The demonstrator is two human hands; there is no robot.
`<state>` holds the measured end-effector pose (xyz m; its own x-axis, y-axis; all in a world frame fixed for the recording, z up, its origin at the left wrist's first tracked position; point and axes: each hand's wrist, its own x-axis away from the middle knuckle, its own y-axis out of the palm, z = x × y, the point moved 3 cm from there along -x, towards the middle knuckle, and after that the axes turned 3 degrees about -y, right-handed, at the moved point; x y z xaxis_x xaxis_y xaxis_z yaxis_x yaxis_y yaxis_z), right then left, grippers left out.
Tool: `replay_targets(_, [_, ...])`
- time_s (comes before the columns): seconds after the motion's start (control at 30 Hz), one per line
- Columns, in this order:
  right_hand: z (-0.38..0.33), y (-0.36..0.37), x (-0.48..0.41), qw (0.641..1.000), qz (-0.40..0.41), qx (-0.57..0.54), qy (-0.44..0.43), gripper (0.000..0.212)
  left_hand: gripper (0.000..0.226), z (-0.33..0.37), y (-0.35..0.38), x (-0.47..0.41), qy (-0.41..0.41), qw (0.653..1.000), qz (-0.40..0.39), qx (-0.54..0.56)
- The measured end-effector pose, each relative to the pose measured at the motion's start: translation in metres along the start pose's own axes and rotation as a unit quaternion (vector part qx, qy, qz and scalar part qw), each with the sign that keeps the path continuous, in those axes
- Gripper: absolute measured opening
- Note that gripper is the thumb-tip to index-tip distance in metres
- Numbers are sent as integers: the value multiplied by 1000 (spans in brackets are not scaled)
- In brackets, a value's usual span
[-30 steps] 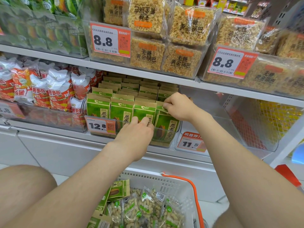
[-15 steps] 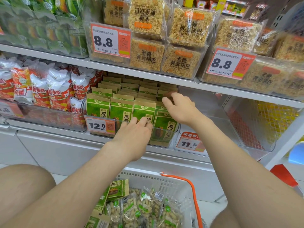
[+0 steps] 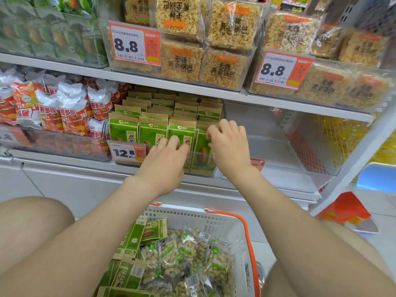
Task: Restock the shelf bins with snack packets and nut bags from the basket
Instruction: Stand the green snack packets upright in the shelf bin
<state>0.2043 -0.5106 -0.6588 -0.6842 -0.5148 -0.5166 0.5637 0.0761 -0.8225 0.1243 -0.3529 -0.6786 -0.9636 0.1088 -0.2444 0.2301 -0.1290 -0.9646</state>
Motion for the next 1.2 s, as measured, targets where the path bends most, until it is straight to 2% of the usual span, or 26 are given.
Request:
replay_targets(0.1, [-13,1,11,999,-49,3,2,19,20,0,2,6,5,1000,-25,6])
replay_targets(0.17, [-26,-9,17,999,-41,-22,-15,17,10,-3,11,10,-8,996,-85,7])
replay_targets(0.23, [-45,-22,23,996,-37,-61,-50,12,13,-10,28,16,-25,984,-176,-14])
replay_targets(0.3, [-65,-23,35,983,-120,-102,-95,11,18,-18,52,24,-33,957,-282,-58])
replay_targets(0.4, [-86,-14,60,947,-275,-115,-121,8,23,-25,85,39,-37,919,-382,-88])
replay_targets(0.53, [-105,0,84,907,-369,-104,-177,32,36,-26,122,69,22,864,-484,-137])
replay_targets(0.67, [-115,3,90,863,-449,-112,-204,28,51,-29,156,96,27,806,-577,-128])
replay_targets(0.77, [-122,2,86,848,-467,-129,-215,24,67,-33,180,112,49,772,-610,-174])
replay_targets(0.83, [-127,1,81,843,-470,-130,-229,13,56,-35,187,117,55,763,-614,-193])
replay_targets(1.0, [-134,-2,78,838,-470,-135,-244,33,15,-32,180,112,35,789,-591,-166])
replay_targets(1.07, [-133,-4,79,836,-472,-134,-247,27,18,-36,183,108,22,793,-587,-159])
replay_targets(1.13, [-131,-8,80,837,-474,-124,-243,11,24,-43,183,104,-7,800,-584,-139])
replay_targets(1.2, [-127,-11,80,838,-478,-123,-233,26,22,-46,176,97,-30,823,-558,-102])
